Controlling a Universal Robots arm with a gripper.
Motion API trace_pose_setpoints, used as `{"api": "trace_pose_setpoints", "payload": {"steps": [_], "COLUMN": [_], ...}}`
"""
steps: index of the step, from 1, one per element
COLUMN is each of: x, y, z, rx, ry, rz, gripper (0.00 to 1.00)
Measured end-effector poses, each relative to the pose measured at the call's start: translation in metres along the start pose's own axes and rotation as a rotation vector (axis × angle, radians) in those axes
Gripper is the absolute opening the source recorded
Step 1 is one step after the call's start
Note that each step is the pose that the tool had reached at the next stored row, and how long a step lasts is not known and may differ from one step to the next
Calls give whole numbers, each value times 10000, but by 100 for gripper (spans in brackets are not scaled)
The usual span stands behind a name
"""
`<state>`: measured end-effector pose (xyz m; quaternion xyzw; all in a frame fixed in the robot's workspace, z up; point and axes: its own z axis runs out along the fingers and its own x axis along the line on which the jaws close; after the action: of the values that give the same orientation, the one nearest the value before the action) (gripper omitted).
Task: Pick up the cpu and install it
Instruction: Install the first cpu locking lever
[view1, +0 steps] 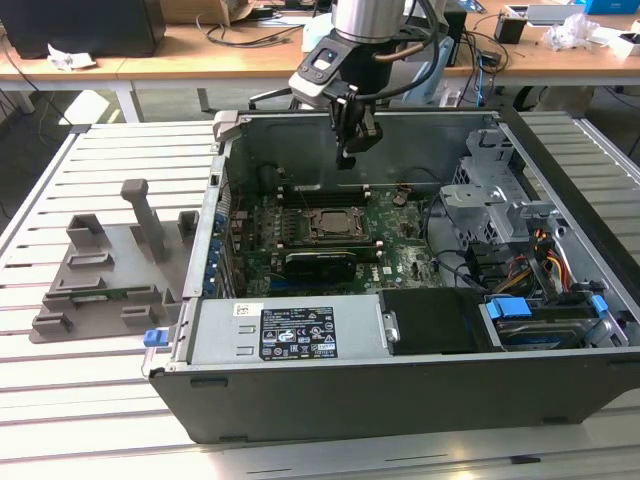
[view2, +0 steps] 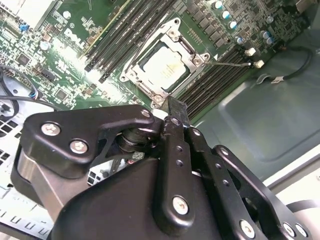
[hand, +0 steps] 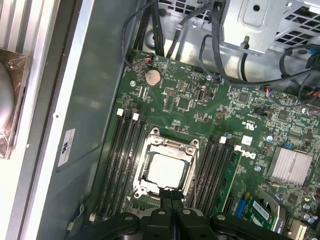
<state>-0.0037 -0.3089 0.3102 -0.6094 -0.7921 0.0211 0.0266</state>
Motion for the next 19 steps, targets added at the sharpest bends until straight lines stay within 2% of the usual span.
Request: {"api": "trace_pose_setpoints", "payload": {"steps": [8,14,19], "x": [0,0,0], "y": [0,0,0], "z": [0,0,0], "rx": [13,19,28], "ry": [-53,-76,-115], "rz": [-806,-1149,-1748], "gripper": [11,11,11]}}
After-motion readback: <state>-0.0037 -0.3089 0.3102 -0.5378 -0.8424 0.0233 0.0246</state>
